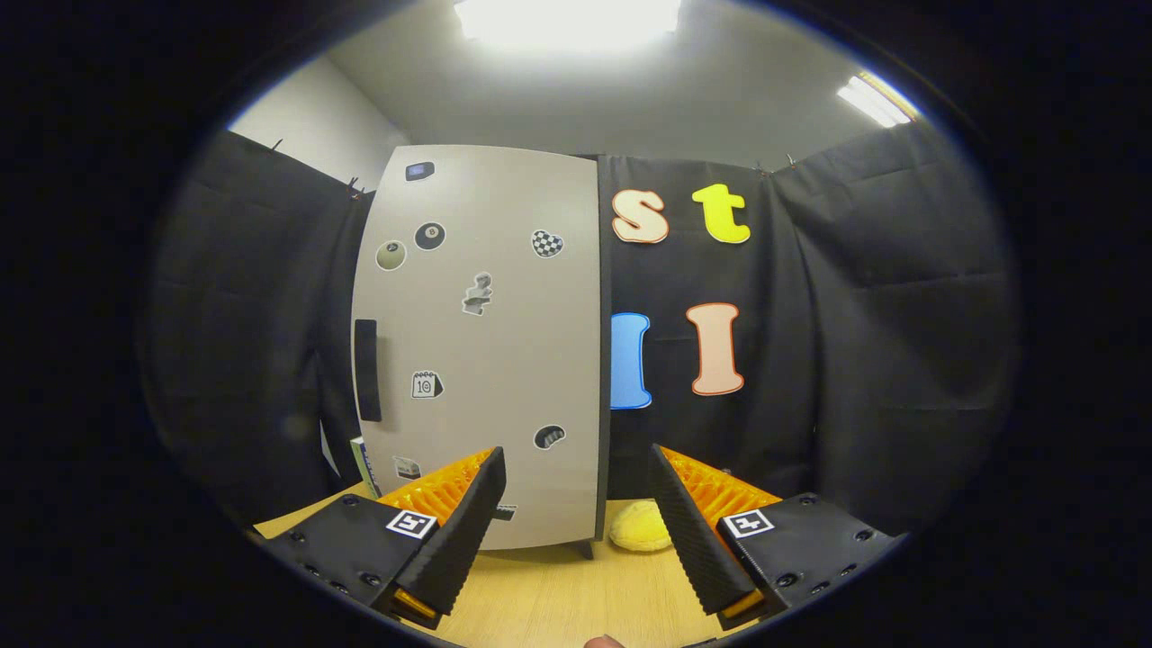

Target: Open the shoe cabinet door, grab the shoes and put them into the shoe cabinet, then close the shoe cabinet door.

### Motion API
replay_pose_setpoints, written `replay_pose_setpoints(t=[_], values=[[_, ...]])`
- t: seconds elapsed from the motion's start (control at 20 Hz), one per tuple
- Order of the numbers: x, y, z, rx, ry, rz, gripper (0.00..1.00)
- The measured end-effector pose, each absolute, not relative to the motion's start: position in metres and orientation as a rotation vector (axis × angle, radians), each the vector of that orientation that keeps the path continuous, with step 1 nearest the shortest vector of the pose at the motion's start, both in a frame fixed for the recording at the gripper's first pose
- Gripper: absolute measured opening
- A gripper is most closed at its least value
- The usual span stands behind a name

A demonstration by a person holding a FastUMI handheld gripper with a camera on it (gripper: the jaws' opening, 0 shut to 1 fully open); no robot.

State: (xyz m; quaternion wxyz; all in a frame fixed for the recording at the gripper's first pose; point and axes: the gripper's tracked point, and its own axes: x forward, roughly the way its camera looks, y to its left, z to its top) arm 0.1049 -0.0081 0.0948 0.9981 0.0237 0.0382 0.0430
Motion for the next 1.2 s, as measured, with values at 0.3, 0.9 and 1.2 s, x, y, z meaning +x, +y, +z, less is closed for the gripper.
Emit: replay_pose_setpoints(t=[0.3,0.9,1.2], values=[[0.106,-0.013,0.086,0.024,0.081,0.085,0.99],[0.115,0.001,0.077,0.052,0.089,0.12,0.99],[0.114,0.002,0.078,0.059,0.075,0.125,0.99]])
